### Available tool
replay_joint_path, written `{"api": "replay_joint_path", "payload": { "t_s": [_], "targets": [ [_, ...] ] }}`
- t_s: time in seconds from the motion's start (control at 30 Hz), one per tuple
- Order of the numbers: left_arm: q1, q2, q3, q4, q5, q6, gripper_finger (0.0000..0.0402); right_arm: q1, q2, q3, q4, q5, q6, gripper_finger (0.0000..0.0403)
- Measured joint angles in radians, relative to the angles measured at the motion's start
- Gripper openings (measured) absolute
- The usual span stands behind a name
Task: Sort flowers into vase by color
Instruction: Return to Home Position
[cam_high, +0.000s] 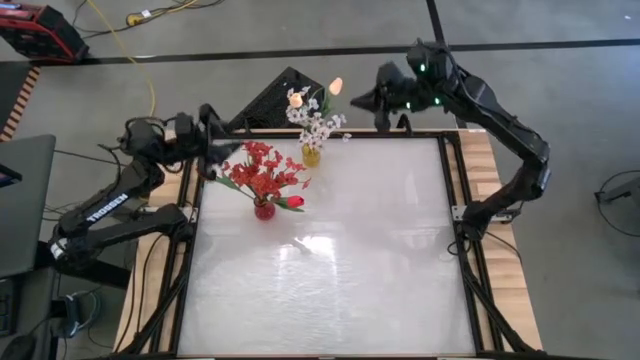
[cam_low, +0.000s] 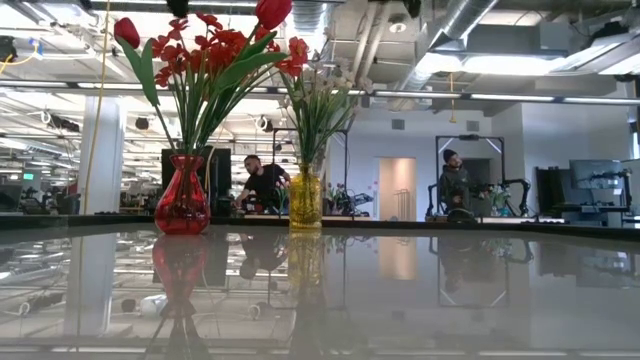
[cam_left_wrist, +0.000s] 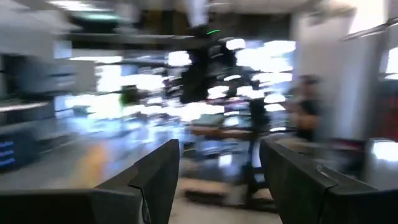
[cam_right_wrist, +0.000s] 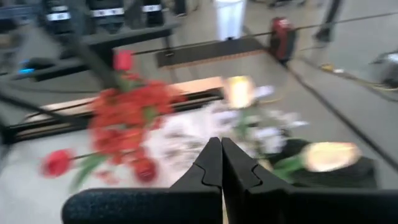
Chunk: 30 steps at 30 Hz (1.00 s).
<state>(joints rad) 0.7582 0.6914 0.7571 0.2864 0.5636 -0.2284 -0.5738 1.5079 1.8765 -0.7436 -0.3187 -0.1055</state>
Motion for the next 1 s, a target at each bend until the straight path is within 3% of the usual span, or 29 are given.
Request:
{"api": "replay_joint_path", "payload": {
  "t_s": [0.13,0.3,0.5,0.7,0.83,0.93,1.0],
  "targets": [
    [-0.191,-0.007,0.0,0.03,-0.003,-0.028,0.0212,0.101,-0.063,-0.111,0.03,0.008,0.057,0.002],
    [-0.481,0.0,-0.022,-0.005,-0.107,0.013,0.0212,0.233,-0.212,-0.384,0.248,0.121,0.194,0.002],
    [-0.719,-0.053,-0.024,-0.213,-0.246,0.083,0.0212,0.413,-0.365,-0.71,0.477,0.225,0.322,0.002],
    [-0.85,-0.118,-0.026,-0.508,-0.431,0.059,0.0212,0.565,-0.444,-0.936,0.627,0.356,0.397,0.002],
    [-0.912,-0.17,-0.117,-0.502,-0.547,0.008,0.0212,0.6,-0.481,-1.053,0.68,0.381,0.4,0.002],
    [-0.928,-0.226,-0.231,-0.477,-0.668,-0.036,0.0212,0.565,-0.529,-1.127,0.723,0.369,0.439,0.002],
    [-0.925,-0.263,-0.297,-0.43,-0.689,-0.095,0.0212,0.527,-0.567,-1.17,0.73,0.319,0.447,0.002]
  ]
}}
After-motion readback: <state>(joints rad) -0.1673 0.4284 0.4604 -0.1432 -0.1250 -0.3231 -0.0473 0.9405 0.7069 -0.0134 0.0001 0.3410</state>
